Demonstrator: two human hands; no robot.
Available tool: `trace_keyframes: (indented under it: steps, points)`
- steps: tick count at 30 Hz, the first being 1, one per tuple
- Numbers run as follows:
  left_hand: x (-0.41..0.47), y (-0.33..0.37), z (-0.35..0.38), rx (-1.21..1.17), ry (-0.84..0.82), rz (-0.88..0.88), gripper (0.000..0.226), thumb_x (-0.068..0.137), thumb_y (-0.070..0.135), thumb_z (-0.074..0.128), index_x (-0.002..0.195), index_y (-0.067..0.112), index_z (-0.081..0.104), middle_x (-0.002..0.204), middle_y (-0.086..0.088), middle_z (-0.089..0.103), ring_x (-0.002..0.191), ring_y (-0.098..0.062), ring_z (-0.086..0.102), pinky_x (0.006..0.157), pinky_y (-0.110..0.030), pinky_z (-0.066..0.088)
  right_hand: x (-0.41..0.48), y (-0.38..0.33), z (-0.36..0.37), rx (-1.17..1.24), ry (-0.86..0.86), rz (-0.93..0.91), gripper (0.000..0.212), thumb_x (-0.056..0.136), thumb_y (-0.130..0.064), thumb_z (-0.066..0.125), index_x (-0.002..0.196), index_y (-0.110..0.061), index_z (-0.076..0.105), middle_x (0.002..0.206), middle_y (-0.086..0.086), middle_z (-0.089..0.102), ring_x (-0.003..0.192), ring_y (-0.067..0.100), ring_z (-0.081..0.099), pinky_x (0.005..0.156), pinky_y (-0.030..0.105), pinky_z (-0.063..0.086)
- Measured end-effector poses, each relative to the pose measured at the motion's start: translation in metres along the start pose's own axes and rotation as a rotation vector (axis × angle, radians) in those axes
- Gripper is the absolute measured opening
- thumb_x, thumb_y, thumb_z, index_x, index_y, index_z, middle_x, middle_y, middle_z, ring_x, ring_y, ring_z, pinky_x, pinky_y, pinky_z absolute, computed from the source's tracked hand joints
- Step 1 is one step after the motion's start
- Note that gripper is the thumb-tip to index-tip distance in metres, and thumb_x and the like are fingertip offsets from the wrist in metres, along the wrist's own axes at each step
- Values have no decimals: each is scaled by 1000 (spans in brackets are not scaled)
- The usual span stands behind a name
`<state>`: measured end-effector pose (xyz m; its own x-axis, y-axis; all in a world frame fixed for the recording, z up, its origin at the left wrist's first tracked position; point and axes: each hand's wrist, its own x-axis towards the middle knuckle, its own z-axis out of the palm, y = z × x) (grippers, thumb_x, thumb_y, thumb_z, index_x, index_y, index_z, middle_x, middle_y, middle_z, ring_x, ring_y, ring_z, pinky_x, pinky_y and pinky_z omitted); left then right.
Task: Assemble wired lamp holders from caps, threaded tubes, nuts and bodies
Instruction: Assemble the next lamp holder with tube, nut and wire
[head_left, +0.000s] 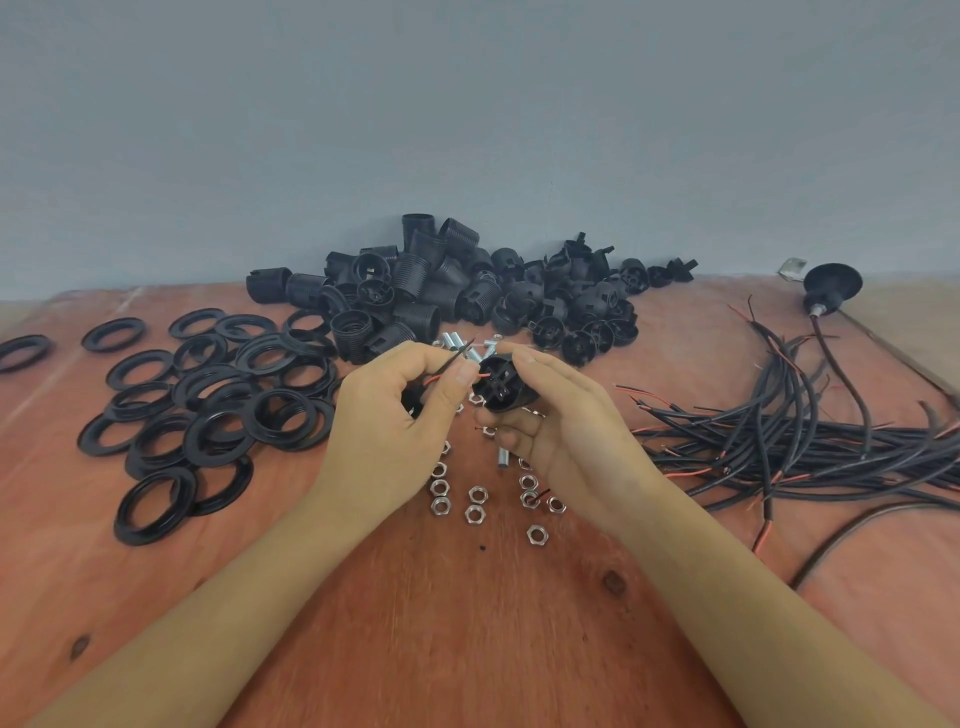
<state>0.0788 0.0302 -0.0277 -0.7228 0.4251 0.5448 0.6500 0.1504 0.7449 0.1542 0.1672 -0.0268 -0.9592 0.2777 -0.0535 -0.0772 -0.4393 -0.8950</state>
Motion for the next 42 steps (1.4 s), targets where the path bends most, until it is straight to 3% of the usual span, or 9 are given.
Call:
trace_keyframes:
  steps: [13, 17, 25, 29, 35, 39, 42]
  points:
    - [0, -2, 0, 49, 25, 96, 16, 94, 27, 63, 83, 15, 69, 70, 4, 60, 66, -12, 56, 65, -17, 42, -2, 1, 2, -19, 4, -66, 50, 74, -36, 69, 118, -13, 63, 92, 8, 73, 74, 20, 72, 63, 24, 53]
    - [-2, 0, 1, 41, 26, 126, 3, 88, 21, 65, 87, 24, 65, 71, 11, 57, 65, -7, 56, 63, -11, 41, -3, 1, 3, -21, 18, -84, 46, 75, -35, 69, 115, -14, 64, 91, 6, 73, 70, 19, 71, 61, 22, 53]
    - [-2, 0, 0, 18, 71, 144, 7, 87, 12, 69, 84, 17, 66, 74, 5, 63, 64, -11, 57, 59, -12, 42, -4, 1, 4, -75, 32, -144, 45, 74, -36, 70, 114, -16, 64, 98, 13, 71, 74, 23, 73, 66, 26, 55]
    - [0, 0, 0, 32, 64, 152, 15, 87, 4, 71, 81, 17, 66, 72, 5, 63, 65, -14, 57, 59, -15, 43, -5, 2, 5, -148, 48, -244, 39, 74, -36, 69, 109, -20, 64, 88, 4, 71, 74, 23, 72, 60, 24, 54]
    - [-2, -1, 0, 26, 85, 185, 13, 87, 6, 70, 83, 18, 66, 75, 6, 64, 68, -11, 58, 62, -19, 45, -6, 5, 5, -214, 48, -333, 31, 78, -29, 70, 108, -22, 66, 88, 0, 69, 79, 19, 67, 64, 24, 55]
    - [-3, -4, 1, 60, 92, 207, 13, 86, 7, 70, 83, 18, 66, 74, 6, 64, 69, -7, 59, 63, -16, 45, -6, 7, 5, -232, 55, -393, 23, 88, -8, 69, 108, -19, 66, 88, -3, 70, 74, 10, 69, 67, 18, 54]
    - [-5, -7, 3, 75, 89, 208, 10, 85, 5, 72, 82, 14, 68, 72, 1, 66, 68, -11, 60, 62, -21, 47, -7, 6, 5, -248, 38, -424, 26, 87, -6, 69, 109, -18, 64, 86, -8, 72, 74, 10, 71, 68, 16, 53]
